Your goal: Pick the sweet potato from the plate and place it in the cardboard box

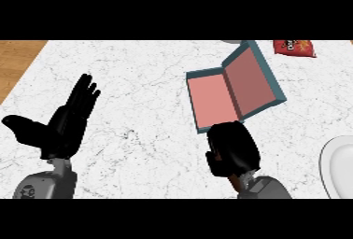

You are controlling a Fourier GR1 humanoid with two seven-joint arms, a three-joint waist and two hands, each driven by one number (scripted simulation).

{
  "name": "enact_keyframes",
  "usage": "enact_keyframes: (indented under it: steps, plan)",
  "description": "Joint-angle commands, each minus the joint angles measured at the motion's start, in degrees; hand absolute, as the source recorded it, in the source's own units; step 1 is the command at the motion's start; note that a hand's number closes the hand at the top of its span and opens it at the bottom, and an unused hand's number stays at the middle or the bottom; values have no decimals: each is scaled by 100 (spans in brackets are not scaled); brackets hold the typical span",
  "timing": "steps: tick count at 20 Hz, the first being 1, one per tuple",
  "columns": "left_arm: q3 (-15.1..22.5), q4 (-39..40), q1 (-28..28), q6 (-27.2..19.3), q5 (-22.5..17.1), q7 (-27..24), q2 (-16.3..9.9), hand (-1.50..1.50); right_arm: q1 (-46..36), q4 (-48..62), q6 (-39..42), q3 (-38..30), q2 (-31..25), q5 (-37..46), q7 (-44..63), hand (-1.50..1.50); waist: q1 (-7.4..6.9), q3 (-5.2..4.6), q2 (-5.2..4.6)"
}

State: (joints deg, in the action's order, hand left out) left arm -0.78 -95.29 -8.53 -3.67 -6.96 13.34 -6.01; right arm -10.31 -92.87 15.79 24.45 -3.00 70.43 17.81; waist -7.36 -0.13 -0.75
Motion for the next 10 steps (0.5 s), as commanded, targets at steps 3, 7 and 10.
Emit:
enact_keyframes:
  steps: [3,7,10]
  plan:
    - [63,113,-211,82,-20,51,-3,0,-1250,215,-357,1220,291,-209,1417,150,-285,-2,-15]
    - [174,266,-172,116,42,-39,63,0,-1965,406,-410,1982,297,-482,2343,150,-279,-14,11]
    - [228,315,-220,67,149,-65,78,0,-2655,389,-634,2017,298,-945,2938,150,-282,-9,10]
